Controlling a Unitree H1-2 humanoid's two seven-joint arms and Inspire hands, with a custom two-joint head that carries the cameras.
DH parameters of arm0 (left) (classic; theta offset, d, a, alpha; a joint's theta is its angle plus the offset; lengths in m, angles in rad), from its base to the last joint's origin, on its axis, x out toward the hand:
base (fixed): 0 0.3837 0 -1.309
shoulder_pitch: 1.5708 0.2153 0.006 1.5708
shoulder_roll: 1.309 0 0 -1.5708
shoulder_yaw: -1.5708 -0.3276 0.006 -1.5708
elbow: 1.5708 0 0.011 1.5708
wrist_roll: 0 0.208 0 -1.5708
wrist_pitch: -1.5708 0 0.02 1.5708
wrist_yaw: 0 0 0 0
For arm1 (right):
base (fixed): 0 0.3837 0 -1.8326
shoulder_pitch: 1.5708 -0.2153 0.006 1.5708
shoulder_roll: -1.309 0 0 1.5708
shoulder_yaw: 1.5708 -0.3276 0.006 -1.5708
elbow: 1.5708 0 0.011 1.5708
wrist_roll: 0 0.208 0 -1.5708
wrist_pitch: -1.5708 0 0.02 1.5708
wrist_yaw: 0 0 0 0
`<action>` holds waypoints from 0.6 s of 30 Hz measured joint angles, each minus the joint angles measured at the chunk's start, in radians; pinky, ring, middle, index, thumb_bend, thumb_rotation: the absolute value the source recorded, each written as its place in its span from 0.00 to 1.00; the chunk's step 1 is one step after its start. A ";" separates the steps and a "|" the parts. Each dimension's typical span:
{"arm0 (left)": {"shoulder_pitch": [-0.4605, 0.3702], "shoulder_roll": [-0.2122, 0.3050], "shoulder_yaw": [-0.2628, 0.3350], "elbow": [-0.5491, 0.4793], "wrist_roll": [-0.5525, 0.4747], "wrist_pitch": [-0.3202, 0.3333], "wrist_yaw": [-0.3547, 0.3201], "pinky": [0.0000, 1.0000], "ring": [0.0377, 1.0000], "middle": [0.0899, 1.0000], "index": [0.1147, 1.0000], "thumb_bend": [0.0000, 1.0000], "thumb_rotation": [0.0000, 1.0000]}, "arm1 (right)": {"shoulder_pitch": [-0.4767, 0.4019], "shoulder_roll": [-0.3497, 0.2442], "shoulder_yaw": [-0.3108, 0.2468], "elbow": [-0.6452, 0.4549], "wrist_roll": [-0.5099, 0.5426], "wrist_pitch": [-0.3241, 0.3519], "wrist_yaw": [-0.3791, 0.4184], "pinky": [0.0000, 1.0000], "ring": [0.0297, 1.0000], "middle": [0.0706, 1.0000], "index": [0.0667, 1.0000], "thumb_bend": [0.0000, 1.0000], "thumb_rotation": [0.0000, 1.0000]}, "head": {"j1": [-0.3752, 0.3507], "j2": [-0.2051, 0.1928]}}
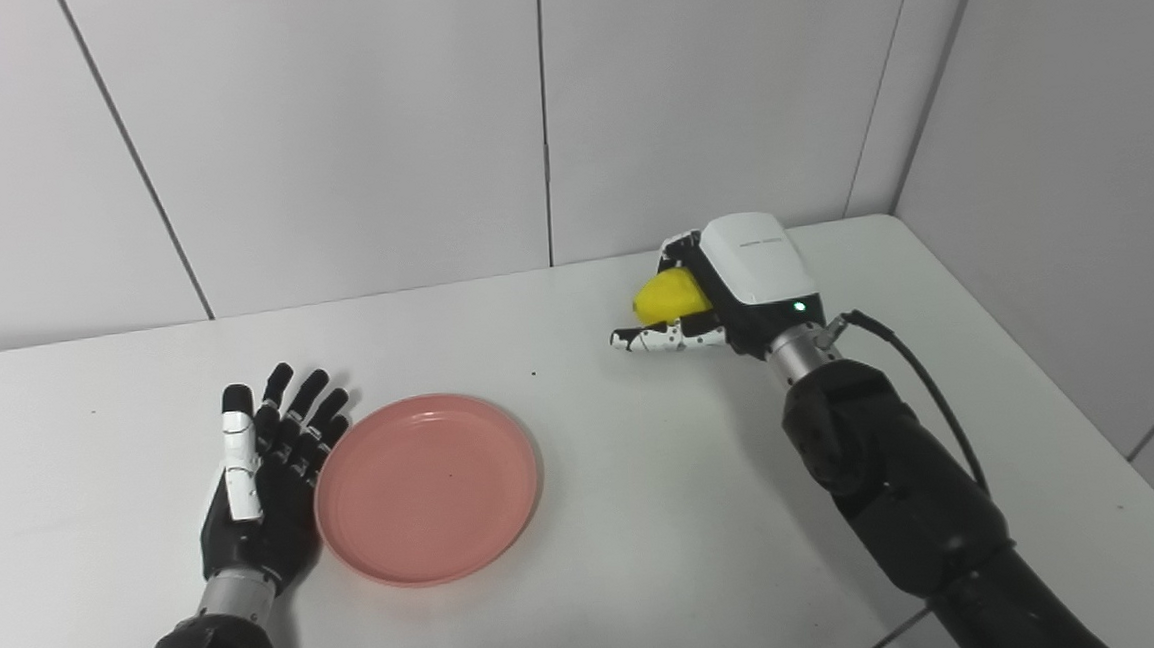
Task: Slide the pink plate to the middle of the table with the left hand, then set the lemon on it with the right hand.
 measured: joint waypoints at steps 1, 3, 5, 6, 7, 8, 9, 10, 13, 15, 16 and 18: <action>0.000 -0.003 -0.003 0.001 0.004 -0.003 0.001 0.98 0.90 0.92 1.00 0.73 0.83 | 0.000 0.000 0.000 -0.007 0.000 0.000 0.011 0.12 0.14 0.17 0.21 0.57 0.58 | 0.017 -0.002; 0.001 -0.009 -0.007 0.005 0.009 -0.009 0.002 0.98 0.90 0.91 1.00 0.74 0.82 | 0.000 0.001 0.000 -0.028 0.002 0.000 0.020 0.12 0.14 0.17 0.21 0.57 0.56 | 0.037 -0.003; 0.001 -0.019 -0.009 0.007 0.012 -0.018 0.008 0.97 0.89 0.91 1.00 0.74 0.82 | -0.001 0.000 -0.002 -0.045 0.004 0.000 0.025 0.12 0.14 0.17 0.21 0.56 0.57 | 0.054 -0.005; 0.003 -0.024 -0.012 0.007 0.015 -0.021 0.014 0.97 0.89 0.91 1.00 0.74 0.82 | -0.001 0.000 -0.003 -0.056 0.007 0.000 0.033 0.12 0.14 0.17 0.21 0.56 0.58 | 0.054 -0.005; 0.004 -0.028 -0.015 0.007 0.020 -0.023 0.015 0.97 0.89 0.90 1.00 0.75 0.83 | -0.001 0.000 -0.003 -0.063 0.010 -0.001 0.038 0.12 0.15 0.17 0.21 0.56 0.58 | 0.072 -0.006; 0.004 -0.029 -0.021 0.007 0.030 -0.023 0.016 0.97 0.89 0.90 1.00 0.76 0.83 | -0.002 0.000 -0.003 -0.067 0.015 -0.002 0.043 0.12 0.15 0.18 0.21 0.56 0.58 | 0.072 -0.006; 0.004 -0.029 -0.026 0.007 0.035 -0.023 0.017 0.97 0.89 0.90 1.00 0.77 0.83 | -0.002 0.000 -0.003 -0.071 0.022 -0.003 0.050 0.12 0.15 0.17 0.21 0.56 0.59 | 0.072 -0.006; 0.004 -0.029 -0.029 0.008 0.040 -0.023 0.017 0.97 0.89 0.90 1.00 0.77 0.83 | -0.002 0.000 -0.004 -0.074 0.025 -0.003 0.055 0.12 0.15 0.17 0.21 0.56 0.59 | 0.083 -0.008; 0.004 -0.031 -0.032 0.008 0.052 -0.026 0.021 0.97 0.89 0.90 1.00 0.77 0.84 | -0.002 0.000 -0.004 -0.091 0.029 -0.005 0.057 0.12 0.14 0.17 0.20 0.57 0.60 | 0.101 -0.011; 0.004 -0.034 -0.033 0.011 0.053 -0.030 0.022 0.97 0.90 0.90 1.00 0.77 0.84 | -0.003 0.001 -0.004 -0.095 0.035 -0.014 0.057 0.12 0.14 0.17 0.21 0.57 0.61 | 0.101 -0.011; 0.004 -0.034 -0.034 0.012 0.053 -0.031 0.022 0.97 0.89 0.90 1.00 0.77 0.84 | -0.003 0.002 -0.004 -0.095 0.037 -0.017 0.057 0.12 0.14 0.17 0.21 0.57 0.61 | 0.112 -0.015; 0.004 -0.034 -0.035 0.014 0.055 -0.035 0.022 0.97 0.89 0.89 1.00 0.78 0.83 | -0.004 0.006 -0.004 -0.095 0.038 -0.024 0.057 0.12 0.14 0.17 0.20 0.56 0.61 | 0.112 -0.015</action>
